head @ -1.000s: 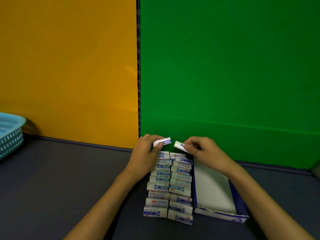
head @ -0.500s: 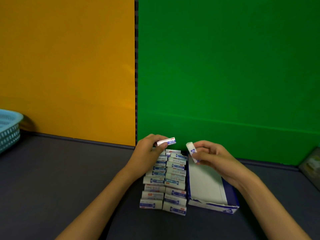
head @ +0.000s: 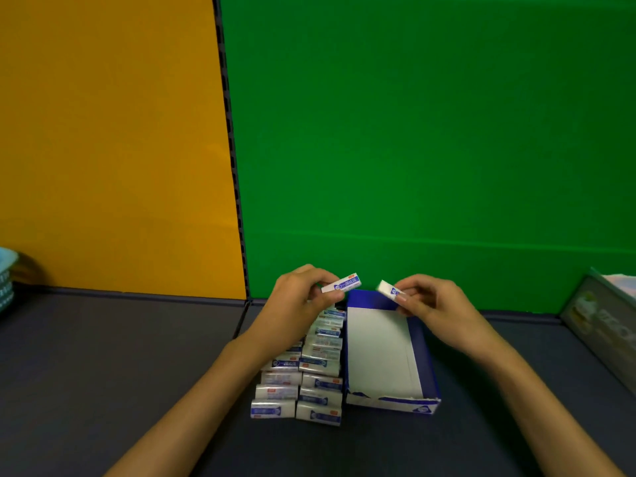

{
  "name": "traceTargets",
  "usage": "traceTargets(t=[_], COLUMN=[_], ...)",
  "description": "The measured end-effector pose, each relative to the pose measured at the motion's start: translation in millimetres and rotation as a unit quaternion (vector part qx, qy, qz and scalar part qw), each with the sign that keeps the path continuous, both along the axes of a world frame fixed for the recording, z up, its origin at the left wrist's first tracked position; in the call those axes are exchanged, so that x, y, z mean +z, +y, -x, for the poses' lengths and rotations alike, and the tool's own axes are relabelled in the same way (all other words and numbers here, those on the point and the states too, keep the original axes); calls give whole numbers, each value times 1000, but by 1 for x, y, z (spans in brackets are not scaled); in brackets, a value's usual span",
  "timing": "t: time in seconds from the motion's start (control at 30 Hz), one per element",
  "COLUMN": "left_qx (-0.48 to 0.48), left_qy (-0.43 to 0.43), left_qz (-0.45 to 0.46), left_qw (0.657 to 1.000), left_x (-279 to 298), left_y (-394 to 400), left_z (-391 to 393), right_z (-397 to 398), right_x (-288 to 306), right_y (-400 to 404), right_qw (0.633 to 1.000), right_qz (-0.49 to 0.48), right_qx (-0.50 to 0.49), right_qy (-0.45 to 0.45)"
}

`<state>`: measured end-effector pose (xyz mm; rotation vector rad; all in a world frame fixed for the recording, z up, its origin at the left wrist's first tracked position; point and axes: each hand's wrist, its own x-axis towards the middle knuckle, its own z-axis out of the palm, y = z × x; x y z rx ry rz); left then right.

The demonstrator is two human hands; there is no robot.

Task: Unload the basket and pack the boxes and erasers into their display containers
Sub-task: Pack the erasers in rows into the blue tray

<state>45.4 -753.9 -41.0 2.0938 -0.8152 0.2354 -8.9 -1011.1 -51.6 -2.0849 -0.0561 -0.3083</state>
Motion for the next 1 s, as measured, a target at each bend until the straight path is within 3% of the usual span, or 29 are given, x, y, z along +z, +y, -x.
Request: traceTargets(t=[0.13, 0.2, 0.43, 0.7, 0.83, 1.0], left_qx=[9, 9, 9, 28, 36, 53], left_qy=[-44, -47, -95, -149, -166, -140], left_qz=[-78, -113, -223, -344, -369, -369], left_qw=[996, 992, 970, 927, 914, 917], left_x=[5, 4, -12, -24, -23, -21], left_y=[-24, -35, -65, -86, -94, -97], left_z=[-2, -5, -16, -20, -21, -24], right_z=[6, 7, 1, -6, -7, -10], right_x=[-13, -18, -21, -15, -19, -22], right_y=[-9, -9, -11, -6, -6, -9], right_qw=[961, 944, 939, 887, 891, 922], right_qz=[255, 314, 336, 450, 435, 371], right_qx=[-63, -57, -60, -104, -129, -111], right_qy=[-83, -85, -54, -21, -15, -2])
